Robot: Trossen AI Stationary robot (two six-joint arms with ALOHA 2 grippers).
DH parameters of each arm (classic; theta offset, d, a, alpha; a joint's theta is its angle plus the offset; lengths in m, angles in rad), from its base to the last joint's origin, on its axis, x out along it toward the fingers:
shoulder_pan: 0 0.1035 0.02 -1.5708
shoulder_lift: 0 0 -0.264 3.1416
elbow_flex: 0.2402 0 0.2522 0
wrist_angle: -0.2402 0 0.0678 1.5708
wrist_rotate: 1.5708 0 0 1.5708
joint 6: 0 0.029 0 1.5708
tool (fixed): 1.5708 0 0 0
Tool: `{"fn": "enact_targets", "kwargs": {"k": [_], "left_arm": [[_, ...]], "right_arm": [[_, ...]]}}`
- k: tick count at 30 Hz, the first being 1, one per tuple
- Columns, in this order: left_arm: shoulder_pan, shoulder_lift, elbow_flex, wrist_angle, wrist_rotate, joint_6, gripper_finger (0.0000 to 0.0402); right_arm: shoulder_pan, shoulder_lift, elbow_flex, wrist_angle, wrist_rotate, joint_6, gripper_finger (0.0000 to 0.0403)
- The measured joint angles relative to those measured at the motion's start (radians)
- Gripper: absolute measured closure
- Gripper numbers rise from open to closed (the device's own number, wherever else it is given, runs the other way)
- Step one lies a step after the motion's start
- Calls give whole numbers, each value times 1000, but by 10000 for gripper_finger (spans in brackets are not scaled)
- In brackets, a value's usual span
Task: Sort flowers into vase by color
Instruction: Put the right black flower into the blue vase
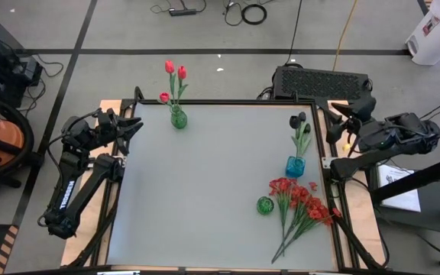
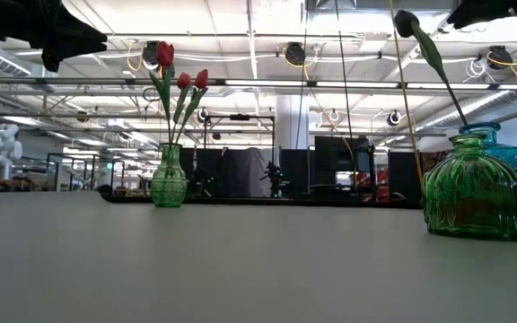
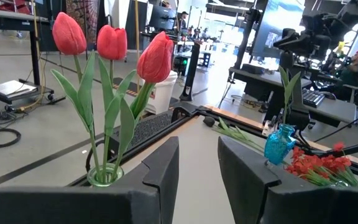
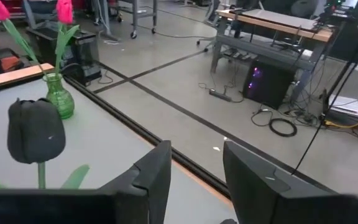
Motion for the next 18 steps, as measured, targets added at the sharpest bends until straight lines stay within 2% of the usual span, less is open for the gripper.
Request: {"fn": "enact_targets", "kwargs": {"k": [10, 18], "left_arm": [[0, 0, 0, 0, 0, 0, 283], [0, 0, 0, 0, 0, 0, 283]], "right_arm": [[-6, 1, 0, 54, -3, -2, 269], [-5, 1, 0, 56, -110, -6, 269]]}}
